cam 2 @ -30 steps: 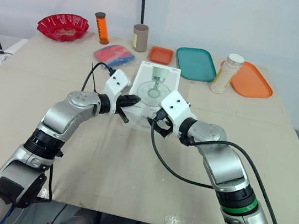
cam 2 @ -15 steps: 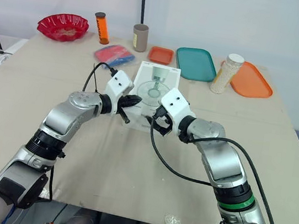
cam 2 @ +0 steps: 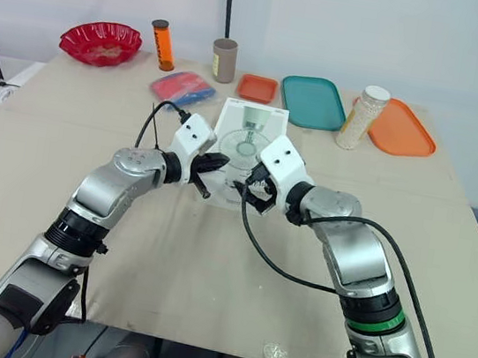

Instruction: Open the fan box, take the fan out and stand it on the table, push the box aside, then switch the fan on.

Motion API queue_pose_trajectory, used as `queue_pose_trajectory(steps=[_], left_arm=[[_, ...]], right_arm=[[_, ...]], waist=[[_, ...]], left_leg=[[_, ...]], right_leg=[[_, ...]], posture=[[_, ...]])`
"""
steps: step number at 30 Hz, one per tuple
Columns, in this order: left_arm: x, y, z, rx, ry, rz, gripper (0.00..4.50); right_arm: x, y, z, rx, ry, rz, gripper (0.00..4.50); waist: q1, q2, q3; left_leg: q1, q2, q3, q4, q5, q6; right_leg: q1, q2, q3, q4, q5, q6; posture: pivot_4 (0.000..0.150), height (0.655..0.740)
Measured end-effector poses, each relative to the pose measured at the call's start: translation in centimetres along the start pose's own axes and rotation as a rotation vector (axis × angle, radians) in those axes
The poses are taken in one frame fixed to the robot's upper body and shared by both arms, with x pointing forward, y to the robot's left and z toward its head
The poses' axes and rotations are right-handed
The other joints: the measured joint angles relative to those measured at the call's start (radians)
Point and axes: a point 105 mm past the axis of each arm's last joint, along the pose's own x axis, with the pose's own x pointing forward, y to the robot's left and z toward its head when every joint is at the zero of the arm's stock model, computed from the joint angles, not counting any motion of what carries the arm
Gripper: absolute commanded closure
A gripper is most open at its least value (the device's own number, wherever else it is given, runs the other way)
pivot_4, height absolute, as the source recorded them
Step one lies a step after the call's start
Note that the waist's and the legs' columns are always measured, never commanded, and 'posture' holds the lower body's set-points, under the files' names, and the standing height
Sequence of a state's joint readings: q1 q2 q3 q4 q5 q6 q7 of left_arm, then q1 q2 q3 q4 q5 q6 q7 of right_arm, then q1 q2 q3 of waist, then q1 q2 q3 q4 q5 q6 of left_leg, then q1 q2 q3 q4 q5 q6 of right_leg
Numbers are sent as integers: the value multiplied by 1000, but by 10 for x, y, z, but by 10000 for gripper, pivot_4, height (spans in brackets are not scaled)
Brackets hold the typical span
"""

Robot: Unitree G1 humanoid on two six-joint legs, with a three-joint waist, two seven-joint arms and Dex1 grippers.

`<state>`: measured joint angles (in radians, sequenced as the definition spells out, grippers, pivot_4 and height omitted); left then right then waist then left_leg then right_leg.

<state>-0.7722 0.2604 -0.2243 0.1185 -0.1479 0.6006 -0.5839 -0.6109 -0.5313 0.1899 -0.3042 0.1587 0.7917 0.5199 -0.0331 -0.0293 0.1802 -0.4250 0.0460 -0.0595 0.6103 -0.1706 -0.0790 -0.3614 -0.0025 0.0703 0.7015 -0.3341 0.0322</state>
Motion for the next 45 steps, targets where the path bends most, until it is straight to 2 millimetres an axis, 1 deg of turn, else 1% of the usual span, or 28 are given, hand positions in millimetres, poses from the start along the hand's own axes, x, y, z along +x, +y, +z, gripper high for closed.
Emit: queue_pose_trajectory(steps=[3, 12, 16, 17, 18, 19, 20, 21, 23, 29, 36, 38, 41, 45], left_arm=[[0, 0, 0, 3, -2, -4, 44820], [1, -1, 0, 6, -5, -6, 44820], [1, 0, 0, 2, -6, -3, 44820], [2, -2, 0, -1, -7, -6, 44820], [1, -1, 0, -1, -6, -4, 44820], [1, -1, 0, -1, -6, -4, 44820], [1, -1, 0, -5, -5, -3, 44820], [1, -1, 0, -6, -5, -3, 44820], [0, 2, -1, -11, -3, 6, 44820], [0, 2, -1, -15, 2, 6, 44820], [-1, 2, -1, -15, 3, 7, 44820], [-1, 2, -1, -15, 3, 7, 44820], [-1, 2, 0, -15, 4, 6, 44820], [-2, 3, -1, -20, 11, 9, 44820]], right_arm=[[1, -7, -2, 18, 7, -36, 0], [2, -11, 0, 15, 4, -53, 0], [-11, -20, 14, 34, -51, -80, 0], [-21, -17, 14, 42, -68, -63, 0], [-29, -9, 10, 43, -65, -27, 0], [-32, -5, 6, 49, -58, -11, 0], [-40, 5, -5, 48, -31, 30, 0], [-41, 6, -6, 45, -27, 33, 0], [-50, 15, -22, 35, 14, 69, 0], [-47, 16, -13, -8, -28, 64, 0], [-45, 24, -13, -10, -33, 101, 0], [-44, 27, -15, -12, -31, 116, 0], [-41, 38, -22, -11, -13, 157, 0], [-43, 41, -31, -3, 17, 175, 0]], waist=[[0, 0, 0], [0, 0, 0], [0, 0, 0], [2, 0, 0], [4, 0, 0], [4, 0, 0], [4, 0, 0], [4, 0, 0], [3, 0, 0], [-3, 0, 0], [-2, 0, 0], [-2, 0, 0], [-2, 0, 0], [-2, 0, 0]], left_leg=[[0, 0, 0, 0, 0, 0], [0, 0, 0, 0, 0, 0], [0, 0, 0, 0, 0, 0], [0, 0, -1, -1, 0, 0], [-1, 0, -1, -1, 0, 0], [-1, -1, -1, -1, 0, 0], [-1, -1, -1, -1, 0, 0], [-1, -1, -1, -1, 0, 0], [0, -1, -1, -1, 0, 0], [0, 0, -1, -1, 0, 0], [0, 0, -1, -1, 0, 0], [0, 0, -1, -1, 0, 0], [0, 0, -1, -1, 0, 0], [0, 0, -1, -1, 0, 0]], right_leg=[[0, 0, 0, 0, 0, 0], [0, 0, 0, 0, 0, 0], [0, 0, 0, 0, 0, 0], [0, 0, 0, -1, 0, 0], [0, 0, 0, -2, 0, 1], [0, 0, 1, -2, 0, 1], [0, 0, 1, -1, 0, 1], [0, 0, 1, -1, 0, 1], [0, 0, 1, -1, 0, 1], [0, 1, 1, -1, 0, 1], [0, 1, 1, -1, 0, 1], [0, 1, 1, -1, 0, 1], [0, 1, 1, -1, 0, 1], [0, 1, 1, -1, 0, 1]], posture=[[1500, 7400], [1500, 7400], [1500, 7400], [1500, 7400], [1500, 7400], [1500, 7400], [1500, 7400], [1500, 7400], [1500, 7400], [1500, 7400], [1500, 7400], [1500, 7400], [1500, 7400], [1500, 7400]])
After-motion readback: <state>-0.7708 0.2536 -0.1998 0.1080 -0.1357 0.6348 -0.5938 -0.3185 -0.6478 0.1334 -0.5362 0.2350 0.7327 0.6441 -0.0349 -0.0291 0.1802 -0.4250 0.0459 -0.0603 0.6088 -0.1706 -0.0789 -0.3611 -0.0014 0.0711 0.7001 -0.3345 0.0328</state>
